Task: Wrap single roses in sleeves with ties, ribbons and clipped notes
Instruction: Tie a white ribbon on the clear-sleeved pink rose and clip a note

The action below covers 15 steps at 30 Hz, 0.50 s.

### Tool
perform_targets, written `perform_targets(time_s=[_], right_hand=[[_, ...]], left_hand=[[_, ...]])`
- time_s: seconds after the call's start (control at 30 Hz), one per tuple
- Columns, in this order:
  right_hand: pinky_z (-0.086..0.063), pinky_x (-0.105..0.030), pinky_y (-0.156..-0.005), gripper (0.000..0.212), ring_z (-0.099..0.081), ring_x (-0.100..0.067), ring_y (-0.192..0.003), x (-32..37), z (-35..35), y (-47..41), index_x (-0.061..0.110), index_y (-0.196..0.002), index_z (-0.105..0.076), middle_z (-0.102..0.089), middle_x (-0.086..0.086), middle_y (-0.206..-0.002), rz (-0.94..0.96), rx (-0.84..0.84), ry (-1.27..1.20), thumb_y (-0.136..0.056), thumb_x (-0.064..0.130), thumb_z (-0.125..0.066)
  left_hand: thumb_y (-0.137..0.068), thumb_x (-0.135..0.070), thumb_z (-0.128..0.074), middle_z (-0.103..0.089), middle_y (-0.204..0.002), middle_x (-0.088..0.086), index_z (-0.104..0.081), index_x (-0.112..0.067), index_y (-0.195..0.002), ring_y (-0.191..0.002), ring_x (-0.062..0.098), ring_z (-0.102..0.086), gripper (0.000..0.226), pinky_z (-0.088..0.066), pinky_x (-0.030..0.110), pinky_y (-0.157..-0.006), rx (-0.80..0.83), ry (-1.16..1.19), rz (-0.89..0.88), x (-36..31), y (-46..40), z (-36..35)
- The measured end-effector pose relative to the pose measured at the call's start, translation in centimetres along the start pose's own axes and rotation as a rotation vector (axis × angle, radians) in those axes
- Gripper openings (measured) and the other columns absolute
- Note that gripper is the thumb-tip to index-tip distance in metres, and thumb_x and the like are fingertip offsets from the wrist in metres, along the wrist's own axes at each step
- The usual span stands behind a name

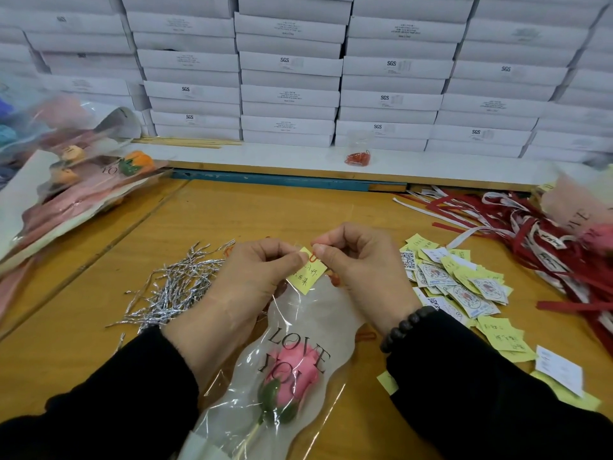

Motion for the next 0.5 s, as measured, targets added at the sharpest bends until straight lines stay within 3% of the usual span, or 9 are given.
perform_targets(time_s=[0.2, 0.37, 0.5], right_hand=[[-0.044, -0.015, -0.060, 0.017, -0.052, -0.005, -0.061, -0.26, 0.00, -0.01, 0.026, -0.085, -0.065, -0.059, 0.005, -0.070, 0.004, 0.016, 0.067, -0.082, 0.010, -0.068], [-0.044, -0.009, -0.057, 0.021, -0.051, 0.003, -0.059, -0.11, -0.12, 0.07, 0.026, -0.076, -0.061, -0.059, 0.007, -0.069, 0.037, 0.001, 0.105, -0.081, 0.007, -0.069], [-0.046, -0.014, -0.059, 0.015, -0.056, -0.005, -0.066, -0.41, -0.10, -0.07, 0.023, -0.076, -0.064, -0.063, 0.004, -0.073, 0.030, 0.004, 0.146, -0.081, 0.010, -0.069]], left_hand=[[-0.081, -0.006, -0.066, -0.057, -0.055, 0.004, -0.066, -0.007, -0.066, -0.042, 0.009, -0.043, 0.014, -0.034, 0.015, -0.041, -0.050, 0.005, 0.013, -0.02, -0.18, 0.53], [-0.079, -0.007, -0.067, -0.056, -0.056, 0.006, -0.067, -0.008, -0.067, -0.045, 0.012, -0.041, 0.012, -0.034, 0.017, -0.042, -0.067, 0.018, 0.031, 0.04, -0.15, 0.59], [-0.080, -0.003, -0.065, -0.060, -0.051, 0.003, -0.066, -0.005, -0.068, -0.038, 0.008, -0.046, 0.012, -0.037, 0.013, -0.039, -0.057, 0.038, 0.032, -0.14, 0.01, 0.34]])
Point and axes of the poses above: each hand's wrist, its own y-axis away from the middle knuckle, its own z-axis out of the back of the hand, x = y × z, the point moved 6 cm from there along -y, towards the middle knuckle
